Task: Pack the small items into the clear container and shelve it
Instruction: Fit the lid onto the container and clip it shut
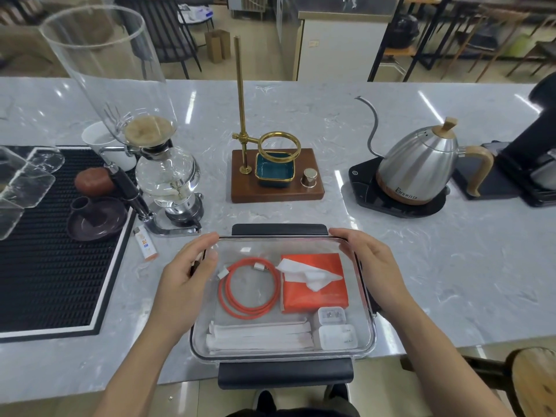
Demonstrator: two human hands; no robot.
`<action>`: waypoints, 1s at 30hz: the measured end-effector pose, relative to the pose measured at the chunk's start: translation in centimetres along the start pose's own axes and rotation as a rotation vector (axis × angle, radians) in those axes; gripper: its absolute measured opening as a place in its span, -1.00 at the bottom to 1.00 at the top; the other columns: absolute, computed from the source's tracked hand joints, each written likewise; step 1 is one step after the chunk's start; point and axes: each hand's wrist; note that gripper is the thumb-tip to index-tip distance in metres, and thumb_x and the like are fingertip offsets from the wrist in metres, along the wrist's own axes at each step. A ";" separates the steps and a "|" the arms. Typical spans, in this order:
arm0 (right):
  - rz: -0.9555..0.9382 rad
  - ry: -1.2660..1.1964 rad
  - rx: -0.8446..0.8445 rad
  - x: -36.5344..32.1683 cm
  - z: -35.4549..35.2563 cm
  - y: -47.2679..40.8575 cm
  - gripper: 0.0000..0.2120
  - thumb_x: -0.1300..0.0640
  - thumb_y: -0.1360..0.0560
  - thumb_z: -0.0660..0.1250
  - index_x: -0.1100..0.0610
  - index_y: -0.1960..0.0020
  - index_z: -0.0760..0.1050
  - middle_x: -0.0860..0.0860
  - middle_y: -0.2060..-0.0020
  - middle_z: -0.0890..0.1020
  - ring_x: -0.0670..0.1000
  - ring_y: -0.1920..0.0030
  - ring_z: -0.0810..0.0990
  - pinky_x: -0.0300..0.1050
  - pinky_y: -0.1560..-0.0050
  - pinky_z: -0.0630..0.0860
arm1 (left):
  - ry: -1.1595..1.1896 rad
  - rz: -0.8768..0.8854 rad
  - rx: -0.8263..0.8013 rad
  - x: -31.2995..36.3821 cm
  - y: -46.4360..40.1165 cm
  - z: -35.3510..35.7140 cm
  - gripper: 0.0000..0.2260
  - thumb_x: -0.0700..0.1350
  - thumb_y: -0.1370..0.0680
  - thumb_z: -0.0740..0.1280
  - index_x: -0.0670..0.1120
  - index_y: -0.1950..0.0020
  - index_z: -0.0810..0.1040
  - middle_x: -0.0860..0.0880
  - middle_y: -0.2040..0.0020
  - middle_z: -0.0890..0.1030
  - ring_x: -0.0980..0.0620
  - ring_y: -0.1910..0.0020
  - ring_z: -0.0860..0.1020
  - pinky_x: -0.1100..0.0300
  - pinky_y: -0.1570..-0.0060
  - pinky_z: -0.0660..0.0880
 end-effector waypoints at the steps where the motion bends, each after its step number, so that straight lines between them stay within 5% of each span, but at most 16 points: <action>1: 0.007 -0.008 -0.011 0.2 -0.1 0.0 -0.73 0.11 -0.66 0.16 0.04 -0.14 0.65 -0.08 -0.02 0.71 -0.12 0.00 0.68 -0.29 0.06 0.56 | 0.014 -0.011 0.006 -0.1 0.0 -0.1 -0.72 -0.21 -0.63 0.30 0.11 -0.25 0.57 0.14 -0.30 0.59 0.29 -0.33 0.47 0.45 -0.27 0.34; 4: 0.012 0.000 -0.021 0.6 -0.2 -0.2 -0.75 0.18 -0.64 0.21 0.03 -0.16 0.64 -0.04 -0.06 0.71 -0.01 -0.07 0.67 -0.09 -0.06 0.59 | 0.047 -0.039 0.026 -0.1 0.1 0.1 -0.66 -0.28 -0.60 0.33 0.10 -0.26 0.58 0.16 -0.26 0.61 0.26 -0.30 0.52 0.29 -0.31 0.37; 7: 0.010 0.023 -0.038 0.7 -0.3 -0.6 -0.74 0.23 -0.63 0.22 0.04 -0.17 0.63 -0.02 -0.06 0.71 0.02 -0.08 0.68 -0.05 -0.10 0.60 | 0.035 -0.053 0.051 -0.1 0.1 0.3 -0.65 -0.34 -0.59 0.32 0.00 -0.29 0.59 0.15 -0.24 0.63 0.29 -0.26 0.54 0.42 -0.23 0.40; 11: 0.001 0.052 -0.058 0.4 -0.5 -1.3 -0.73 0.26 -0.63 0.22 0.06 -0.20 0.62 -0.03 -0.04 0.71 -0.05 -0.03 0.69 -0.21 0.01 0.62 | 0.035 -0.069 0.107 0.0 -0.1 0.8 -0.63 -0.37 -0.59 0.29 0.01 -0.26 0.60 0.13 -0.19 0.65 0.26 -0.19 0.58 0.50 -0.11 0.43; 16: -0.038 0.105 -0.083 0.0 -1.0 -3.1 -0.70 0.34 -0.60 0.23 0.06 -0.19 0.61 -0.02 -0.05 0.71 -0.16 -0.06 0.66 -0.40 -0.02 0.51 | 0.036 -0.083 0.166 0.6 -0.6 2.1 -0.65 -0.34 -0.62 0.25 0.06 -0.22 0.58 0.07 -0.08 0.65 0.39 0.14 0.55 0.53 0.08 0.43; 30: -0.074 0.110 -0.100 0.5 -1.3 -4.3 -0.69 0.33 -0.60 0.24 -0.03 -0.14 0.60 0.03 -0.02 0.71 -0.02 -0.14 0.65 -0.16 -0.24 0.50 | 0.017 -0.094 0.177 0.9 -0.8 2.2 -0.65 -0.33 -0.62 0.24 0.05 -0.26 0.58 0.09 -0.11 0.65 0.41 0.12 0.56 0.54 0.10 0.44</action>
Point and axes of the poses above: each hand's wrist, its own y-axis away from the middle knuckle, its own z-axis out of the palm, x = y × z
